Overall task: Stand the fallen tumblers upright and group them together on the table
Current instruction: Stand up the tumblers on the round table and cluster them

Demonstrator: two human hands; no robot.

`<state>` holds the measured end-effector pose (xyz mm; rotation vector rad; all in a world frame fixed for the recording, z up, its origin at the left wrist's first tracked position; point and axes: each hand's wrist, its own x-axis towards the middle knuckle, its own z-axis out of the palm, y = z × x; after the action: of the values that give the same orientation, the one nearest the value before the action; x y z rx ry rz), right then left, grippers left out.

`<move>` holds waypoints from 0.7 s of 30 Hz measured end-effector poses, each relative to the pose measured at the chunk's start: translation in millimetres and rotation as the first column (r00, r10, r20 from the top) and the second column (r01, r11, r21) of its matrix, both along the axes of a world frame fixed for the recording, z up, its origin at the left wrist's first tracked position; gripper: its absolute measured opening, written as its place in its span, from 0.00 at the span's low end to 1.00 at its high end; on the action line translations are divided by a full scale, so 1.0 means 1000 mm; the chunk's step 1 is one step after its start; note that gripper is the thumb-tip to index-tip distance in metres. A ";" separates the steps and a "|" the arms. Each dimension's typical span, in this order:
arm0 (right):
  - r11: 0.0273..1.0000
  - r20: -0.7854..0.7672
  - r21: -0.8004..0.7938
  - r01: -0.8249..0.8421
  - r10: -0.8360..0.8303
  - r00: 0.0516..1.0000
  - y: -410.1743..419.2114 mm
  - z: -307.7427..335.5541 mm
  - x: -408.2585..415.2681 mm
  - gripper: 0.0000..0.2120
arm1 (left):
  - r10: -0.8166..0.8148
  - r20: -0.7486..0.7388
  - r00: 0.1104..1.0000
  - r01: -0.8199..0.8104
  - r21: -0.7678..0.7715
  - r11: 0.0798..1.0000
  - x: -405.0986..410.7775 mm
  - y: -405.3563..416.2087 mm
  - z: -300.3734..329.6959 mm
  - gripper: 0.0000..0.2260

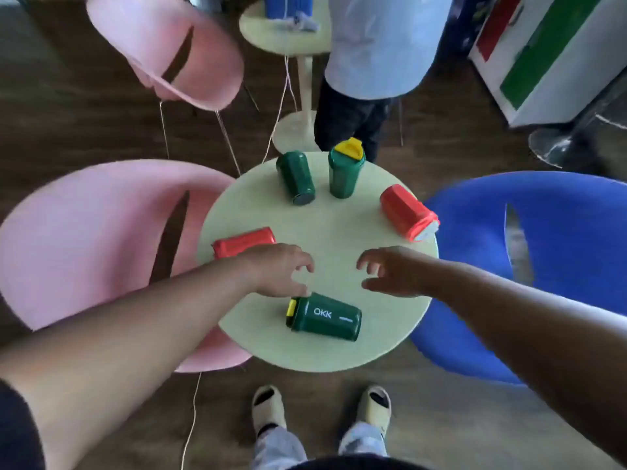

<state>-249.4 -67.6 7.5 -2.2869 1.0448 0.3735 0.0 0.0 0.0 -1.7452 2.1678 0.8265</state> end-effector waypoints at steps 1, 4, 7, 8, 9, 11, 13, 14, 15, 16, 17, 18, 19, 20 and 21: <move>0.999 -0.031 0.045 0.010 -0.009 0.999 0.006 -0.014 0.003 0.19 | -0.013 0.010 1.000 0.012 0.038 0.999 0.000 0.005 -0.011 0.27; 0.989 -0.052 0.145 0.024 -0.017 0.998 0.023 -0.048 0.011 0.22 | -0.036 0.011 0.999 0.035 0.102 0.994 0.002 0.018 -0.045 0.36; 0.979 -0.061 0.199 0.032 -0.020 0.998 0.032 -0.072 0.019 0.31 | -0.001 -0.061 0.998 0.009 0.126 0.992 0.007 0.023 -0.073 0.42; 0.981 -0.057 0.195 0.022 -0.011 0.998 0.032 -0.075 0.022 0.34 | 0.028 -0.100 0.995 -0.014 0.141 0.990 0.010 0.024 -0.080 0.44; 0.981 -0.058 0.194 0.020 -0.009 0.998 0.033 -0.080 0.024 0.36 | 0.070 -0.136 0.988 -0.047 0.164 0.985 0.012 0.026 -0.087 0.45; 0.981 -0.052 0.194 0.013 -0.003 0.999 0.033 -0.087 0.028 0.38 | 0.137 -0.194 0.971 -0.100 0.188 0.977 0.014 0.031 -0.098 0.47; 0.980 -0.057 0.201 0.005 0.007 0.998 0.033 -0.093 0.030 0.39 | 0.199 -0.245 0.949 -0.149 0.207 0.967 0.016 0.034 -0.106 0.47; 0.980 -0.062 0.198 -0.004 0.017 0.998 0.033 -0.095 0.031 0.39 | 0.227 -0.262 0.938 -0.171 0.219 0.961 0.016 0.036 -0.109 0.46; 0.981 -0.066 0.194 -0.013 0.026 0.997 0.033 -0.097 0.031 0.37 | 0.245 -0.280 0.928 -0.185 0.224 0.957 0.016 0.036 -0.111 0.46; 0.982 -0.064 0.190 -0.019 0.032 0.997 0.034 -0.099 0.031 0.36 | 0.264 -0.299 0.917 -0.198 0.234 0.952 0.016 0.038 -0.112 0.45; 0.981 -0.065 0.191 -0.018 0.031 0.997 0.034 -0.100 0.031 0.34 | 0.279 -0.309 0.909 -0.211 0.235 0.949 0.015 0.038 -0.113 0.44; 0.981 -0.059 0.193 -0.015 0.026 0.998 0.033 -0.101 0.031 0.34 | 0.291 -0.314 0.904 -0.223 0.236 0.946 0.015 0.039 -0.113 0.44; 0.981 -0.052 0.194 -0.011 0.021 0.998 0.033 -0.102 0.031 0.34 | 0.296 -0.321 0.900 -0.228 0.233 0.945 0.014 0.039 -0.112 0.43; 0.981 -0.045 0.192 -0.010 0.019 0.999 0.033 -0.102 0.030 0.34 | 0.295 -0.323 0.899 -0.228 0.230 0.946 0.014 0.039 -0.110 0.43; 0.982 -0.042 0.189 -0.005 0.013 0.999 0.032 -0.102 0.030 0.34 | 0.289 -0.326 0.900 -0.225 0.220 0.949 0.013 0.038 -0.107 0.43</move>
<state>-219.7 -35.4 -94.9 -2.1233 0.9769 0.5054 12.7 38.4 -106.5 -1.9381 2.0047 1.4582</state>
